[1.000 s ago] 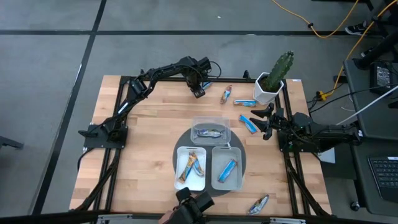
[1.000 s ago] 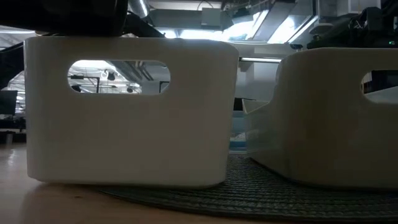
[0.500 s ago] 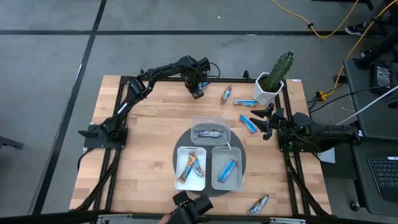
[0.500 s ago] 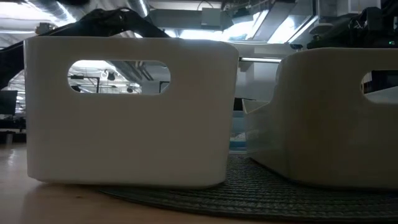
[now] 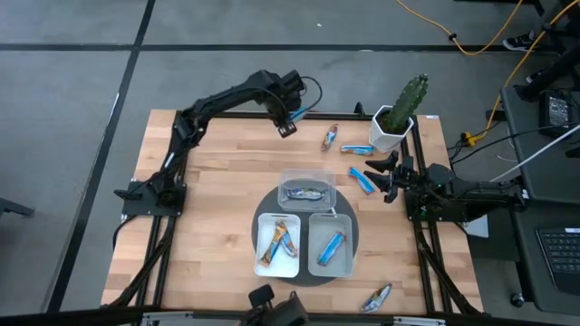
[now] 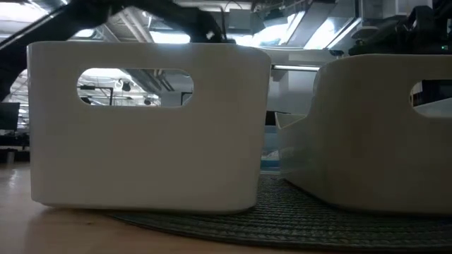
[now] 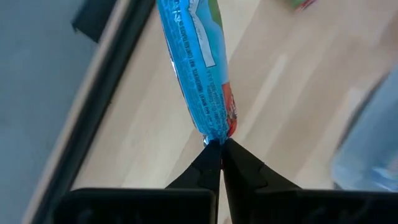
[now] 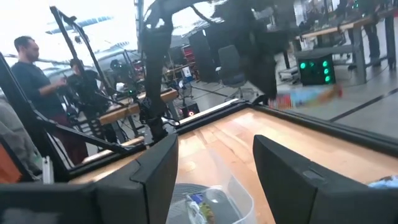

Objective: Pick and place Granola Bars by type
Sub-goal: Put the red chocolate chip into the gray bin

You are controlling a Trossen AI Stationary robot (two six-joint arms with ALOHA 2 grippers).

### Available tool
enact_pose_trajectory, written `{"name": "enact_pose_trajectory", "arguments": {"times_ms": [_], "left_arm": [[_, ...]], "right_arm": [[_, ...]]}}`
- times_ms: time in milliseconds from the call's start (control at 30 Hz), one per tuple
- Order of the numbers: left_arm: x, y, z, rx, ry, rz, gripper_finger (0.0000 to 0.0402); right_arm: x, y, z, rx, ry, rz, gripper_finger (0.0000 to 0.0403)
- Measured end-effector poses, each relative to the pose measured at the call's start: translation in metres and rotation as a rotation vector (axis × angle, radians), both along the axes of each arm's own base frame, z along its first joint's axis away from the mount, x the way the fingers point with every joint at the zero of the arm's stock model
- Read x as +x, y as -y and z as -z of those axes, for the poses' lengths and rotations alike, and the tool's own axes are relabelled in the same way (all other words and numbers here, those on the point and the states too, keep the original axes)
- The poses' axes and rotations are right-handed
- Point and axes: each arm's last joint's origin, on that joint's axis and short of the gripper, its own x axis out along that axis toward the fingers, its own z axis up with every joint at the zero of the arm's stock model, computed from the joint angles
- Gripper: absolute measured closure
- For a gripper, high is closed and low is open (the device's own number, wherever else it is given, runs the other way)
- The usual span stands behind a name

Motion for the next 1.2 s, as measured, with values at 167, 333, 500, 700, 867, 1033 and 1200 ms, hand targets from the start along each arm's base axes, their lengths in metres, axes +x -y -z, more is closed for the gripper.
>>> {"name": "enact_pose_trajectory", "arguments": {"times_ms": [167,333,500,700,867,1033,1200], "left_arm": [[-0.013,0.022,-0.051,0.073,0.112,0.025,0.0399],[-0.027,0.05,-0.099,0.149,0.236,0.059,0.0399],[-0.041,0.083,-0.136,0.201,0.342,0.113,0.0399],[-0.051,0.121,-0.162,0.221,0.42,0.184,0.0399],[-0.05,0.154,-0.172,0.235,0.452,0.227,0.0399],[-0.041,0.183,-0.17,0.269,0.44,0.265,0.0399],[-0.024,0.202,-0.161,0.269,0.439,0.199,0.0399]], "right_arm": [[0.0,0.0,0.0,0.024,0.007,-0.002,0.0193],[0.0,0.0,-0.001,0.023,0.017,-0.003,0.0193],[-0.001,0.0,-0.005,0.02,0.058,-0.003,0.0193],[-0.002,0.0,-0.011,0.013,0.124,-0.003,0.0193],[-0.003,0.0,-0.016,0.014,0.174,-0.004,0.0193],[-0.006,0.0,-0.027,-0.025,0.253,-0.002,0.0193],[-0.011,-0.001,-0.054,-0.065,0.221,0.005,0.0193]]}}
